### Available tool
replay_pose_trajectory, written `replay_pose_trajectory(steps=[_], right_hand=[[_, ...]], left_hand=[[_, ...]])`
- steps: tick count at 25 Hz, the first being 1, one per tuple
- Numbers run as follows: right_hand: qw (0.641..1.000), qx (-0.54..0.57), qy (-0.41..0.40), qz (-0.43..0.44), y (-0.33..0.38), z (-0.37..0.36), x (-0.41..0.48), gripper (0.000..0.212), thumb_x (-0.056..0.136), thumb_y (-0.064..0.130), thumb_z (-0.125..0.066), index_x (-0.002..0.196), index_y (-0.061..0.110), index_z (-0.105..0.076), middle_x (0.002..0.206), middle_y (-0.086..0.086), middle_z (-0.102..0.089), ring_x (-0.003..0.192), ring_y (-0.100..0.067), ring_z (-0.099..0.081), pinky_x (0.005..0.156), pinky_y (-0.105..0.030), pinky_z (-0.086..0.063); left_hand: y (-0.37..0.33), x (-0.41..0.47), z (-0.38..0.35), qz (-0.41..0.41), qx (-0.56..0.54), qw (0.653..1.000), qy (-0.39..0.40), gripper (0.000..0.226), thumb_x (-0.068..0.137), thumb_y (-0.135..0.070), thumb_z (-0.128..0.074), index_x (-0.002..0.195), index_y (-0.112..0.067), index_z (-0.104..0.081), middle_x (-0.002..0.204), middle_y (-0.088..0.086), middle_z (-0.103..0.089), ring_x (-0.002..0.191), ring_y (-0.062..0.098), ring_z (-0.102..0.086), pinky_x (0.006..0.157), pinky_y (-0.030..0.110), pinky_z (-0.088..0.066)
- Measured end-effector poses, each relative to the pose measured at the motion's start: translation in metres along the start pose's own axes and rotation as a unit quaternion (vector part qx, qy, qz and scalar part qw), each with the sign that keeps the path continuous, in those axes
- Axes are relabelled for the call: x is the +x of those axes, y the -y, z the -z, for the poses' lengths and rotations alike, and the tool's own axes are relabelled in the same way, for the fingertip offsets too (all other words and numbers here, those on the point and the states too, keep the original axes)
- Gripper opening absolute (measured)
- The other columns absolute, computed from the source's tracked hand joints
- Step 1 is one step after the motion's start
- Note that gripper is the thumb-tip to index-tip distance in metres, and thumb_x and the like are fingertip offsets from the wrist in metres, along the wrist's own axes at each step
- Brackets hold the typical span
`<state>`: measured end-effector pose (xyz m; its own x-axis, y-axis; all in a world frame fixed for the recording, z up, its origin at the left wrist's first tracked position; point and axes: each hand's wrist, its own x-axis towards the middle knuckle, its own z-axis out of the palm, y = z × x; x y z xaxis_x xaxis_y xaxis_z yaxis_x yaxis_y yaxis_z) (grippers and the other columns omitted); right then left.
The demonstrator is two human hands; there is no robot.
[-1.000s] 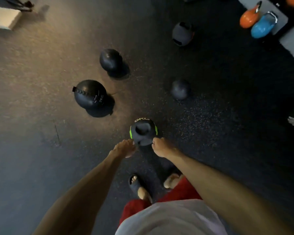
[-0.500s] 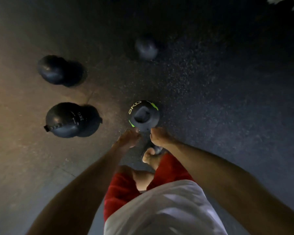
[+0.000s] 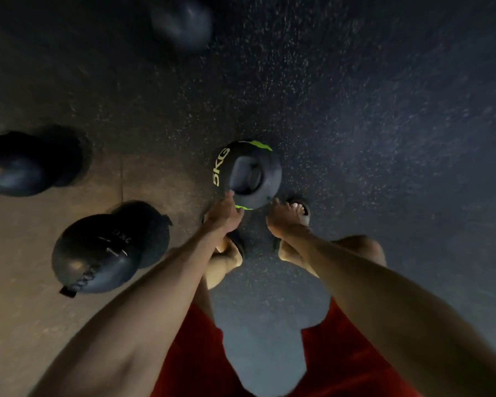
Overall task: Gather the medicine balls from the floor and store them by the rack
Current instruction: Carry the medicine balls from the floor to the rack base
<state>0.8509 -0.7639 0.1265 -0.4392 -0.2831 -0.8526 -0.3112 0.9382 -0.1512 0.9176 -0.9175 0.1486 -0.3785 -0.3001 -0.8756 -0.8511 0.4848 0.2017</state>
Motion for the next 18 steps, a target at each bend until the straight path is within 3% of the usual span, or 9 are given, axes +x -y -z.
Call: replay_pose_trajectory(steps=[4,7,12,16,18], right_hand=[[0.998,0.056,-0.012,-0.024,0.02,-0.082,0.091,0.104,0.092,0.05,-0.062,0.159,0.012,0.009,0.161,-0.028,-0.012,0.149,-0.044,-0.017,0.116,-0.06,-0.027],[0.992,0.052,-0.104,-0.044,0.043,-0.137,0.131,0.136,0.074,0.062,-0.075,0.155,0.002,0.017,0.16,-0.036,0.006,0.151,-0.047,-0.003,0.118,-0.062,-0.021],[0.96,0.172,-0.211,-0.072,0.064,-0.135,0.165,0.129,0.077,0.071,-0.064,0.157,-0.001,0.007,0.157,-0.041,0.005,0.148,-0.053,-0.005,0.121,-0.056,-0.022],[0.951,0.171,-0.259,-0.002,0.049,-0.088,0.176,0.113,0.085,0.075,-0.051,0.16,0.008,0.002,0.161,-0.033,0.001,0.147,-0.048,-0.016,0.119,-0.055,-0.023],[0.945,0.196,-0.261,-0.004,0.059,-0.045,0.201,0.107,0.087,0.078,-0.044,0.16,0.013,0.0,0.163,-0.027,0.0,0.147,-0.044,-0.016,0.118,-0.056,-0.02]], left_hand=[[0.04,0.106,-0.028,0.028,0.012,0.999,-0.021,0.086,0.097,-0.026,-0.06,0.159,-0.018,-0.002,0.151,0.023,-0.037,0.134,0.042,-0.044,0.108,0.049,-0.037],[0.067,0.164,-0.046,0.054,0.021,0.998,-0.029,0.099,0.096,-0.024,-0.064,0.159,-0.021,0.012,0.151,0.022,-0.034,0.135,0.04,-0.042,0.107,0.048,-0.037],[0.09,0.203,-0.056,-0.034,-0.024,0.998,-0.043,0.122,0.086,-0.036,-0.076,0.155,-0.027,0.023,0.151,0.023,-0.039,0.13,0.043,-0.048,0.106,0.052,-0.043],[0.079,0.213,-0.025,-0.09,-0.048,0.993,-0.06,0.108,0.09,-0.045,-0.069,0.159,-0.024,0.012,0.158,0.022,-0.031,0.136,0.043,-0.042,0.109,0.05,-0.037],[0.071,0.221,-0.011,-0.122,-0.07,0.986,-0.086,0.112,0.086,-0.049,-0.071,0.16,-0.02,0.008,0.162,0.022,-0.02,0.143,0.042,-0.033,0.112,0.05,-0.034]])
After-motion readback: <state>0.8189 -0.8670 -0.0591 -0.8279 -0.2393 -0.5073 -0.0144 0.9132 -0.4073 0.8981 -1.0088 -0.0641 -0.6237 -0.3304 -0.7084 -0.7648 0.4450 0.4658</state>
